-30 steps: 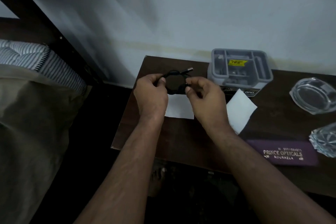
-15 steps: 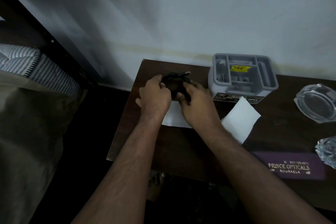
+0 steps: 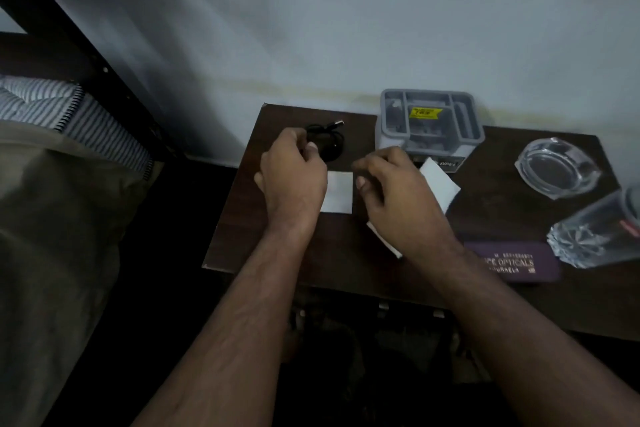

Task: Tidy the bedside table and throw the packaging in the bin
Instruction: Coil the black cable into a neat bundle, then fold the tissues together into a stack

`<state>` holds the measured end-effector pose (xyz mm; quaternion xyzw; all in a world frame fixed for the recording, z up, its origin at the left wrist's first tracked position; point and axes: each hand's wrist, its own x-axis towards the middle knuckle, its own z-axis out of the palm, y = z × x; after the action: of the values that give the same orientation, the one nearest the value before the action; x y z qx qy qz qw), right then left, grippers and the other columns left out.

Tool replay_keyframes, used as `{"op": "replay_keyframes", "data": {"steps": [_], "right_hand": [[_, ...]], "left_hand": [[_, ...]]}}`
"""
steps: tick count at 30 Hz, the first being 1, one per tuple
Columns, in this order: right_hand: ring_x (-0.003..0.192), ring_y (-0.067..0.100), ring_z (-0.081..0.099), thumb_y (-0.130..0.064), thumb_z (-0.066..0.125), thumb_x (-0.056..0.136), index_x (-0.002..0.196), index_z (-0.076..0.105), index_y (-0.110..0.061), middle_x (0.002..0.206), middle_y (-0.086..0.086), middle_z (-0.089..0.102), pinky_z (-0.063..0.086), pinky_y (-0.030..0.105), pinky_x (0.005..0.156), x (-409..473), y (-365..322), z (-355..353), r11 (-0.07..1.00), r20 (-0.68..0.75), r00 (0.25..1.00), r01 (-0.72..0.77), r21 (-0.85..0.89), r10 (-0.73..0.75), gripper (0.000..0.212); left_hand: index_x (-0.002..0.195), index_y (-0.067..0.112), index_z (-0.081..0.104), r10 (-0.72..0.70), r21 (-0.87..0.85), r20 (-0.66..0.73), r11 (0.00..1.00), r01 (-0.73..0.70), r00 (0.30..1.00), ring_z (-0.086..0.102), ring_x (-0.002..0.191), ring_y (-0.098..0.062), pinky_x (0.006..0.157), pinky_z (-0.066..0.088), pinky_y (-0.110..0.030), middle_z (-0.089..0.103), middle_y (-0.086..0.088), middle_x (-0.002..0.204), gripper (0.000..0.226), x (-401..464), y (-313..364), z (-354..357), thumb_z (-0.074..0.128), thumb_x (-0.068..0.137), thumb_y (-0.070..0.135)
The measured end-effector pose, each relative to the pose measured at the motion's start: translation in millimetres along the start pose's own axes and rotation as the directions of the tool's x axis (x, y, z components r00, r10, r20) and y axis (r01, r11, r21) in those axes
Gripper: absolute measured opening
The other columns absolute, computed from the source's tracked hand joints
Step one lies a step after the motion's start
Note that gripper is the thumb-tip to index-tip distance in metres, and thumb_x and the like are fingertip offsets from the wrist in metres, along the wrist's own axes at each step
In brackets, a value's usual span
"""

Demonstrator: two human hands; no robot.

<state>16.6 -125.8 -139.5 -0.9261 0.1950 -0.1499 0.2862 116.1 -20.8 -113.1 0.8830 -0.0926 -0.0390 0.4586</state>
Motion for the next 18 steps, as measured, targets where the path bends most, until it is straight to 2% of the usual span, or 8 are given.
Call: {"op": "replay_keyframes", "data": {"steps": [3,7,10,14,18], "right_hand": [[0.108,0.021,0.06,-0.016,0.058,0.101,0.119,0.071,-0.015,0.117,0.003,0.058,0.052,0.036,0.09,-22,4,-13,0.999,-0.045,0.998,-0.035,-0.008,0.034,0.022],[0.102,0.025,0.065,-0.013,0.06,0.098,0.113,0.074,-0.016,0.116,0.004,0.062,0.054,0.039,0.087,-48,13,-31,0.995,-0.125,0.987,-0.102,0.006,0.102,0.02],[0.102,0.028,0.065,-0.013,0.062,0.098,0.113,0.073,-0.017,0.119,0.003,0.063,0.053,0.04,0.087,-61,18,-39,0.988,-0.144,0.978,-0.154,0.005,0.153,0.02],[0.104,0.026,0.065,-0.017,0.062,0.098,0.121,0.069,-0.018,0.12,0.002,0.064,0.053,0.042,0.087,-69,19,-40,0.985,-0.078,0.984,-0.167,-0.052,0.163,0.024],[0.113,0.027,0.062,-0.028,0.066,0.096,0.123,0.066,-0.021,0.12,0.002,0.064,0.05,0.043,0.094,-64,21,-40,0.961,0.082,0.978,-0.171,-0.219,0.193,0.028]], "left_hand": [[0.122,0.018,0.068,0.037,-0.027,0.016,0.999,-0.036,0.999,0.065,0.113,-0.02,0.103,0.051,-0.046,0.072,0.001,0.115,0.024,-23,2,-2,0.058,0.1,0.022],[0.121,0.017,0.07,0.098,-0.024,0.113,0.995,-0.096,0.989,0.065,0.097,-0.01,0.086,0.05,-0.025,0.074,0.002,0.109,0.023,-53,7,-2,0.06,0.101,0.022],[0.117,0.017,0.072,0.138,-0.022,0.169,0.99,-0.136,0.976,0.065,0.095,-0.009,0.082,0.049,-0.02,0.074,0.003,0.105,0.021,-65,5,-1,0.061,0.101,0.022],[0.112,0.017,0.073,0.122,-0.012,0.213,0.992,-0.122,0.97,0.059,0.081,0.0,0.066,0.038,-0.006,0.067,0.01,0.092,0.017,-65,2,1,0.061,0.101,0.022],[0.11,0.018,0.073,0.078,0.021,0.288,0.996,-0.088,0.954,0.061,0.082,-0.002,0.064,0.04,-0.01,0.07,0.008,0.092,0.016,-57,-1,10,0.063,0.1,0.024]]}}
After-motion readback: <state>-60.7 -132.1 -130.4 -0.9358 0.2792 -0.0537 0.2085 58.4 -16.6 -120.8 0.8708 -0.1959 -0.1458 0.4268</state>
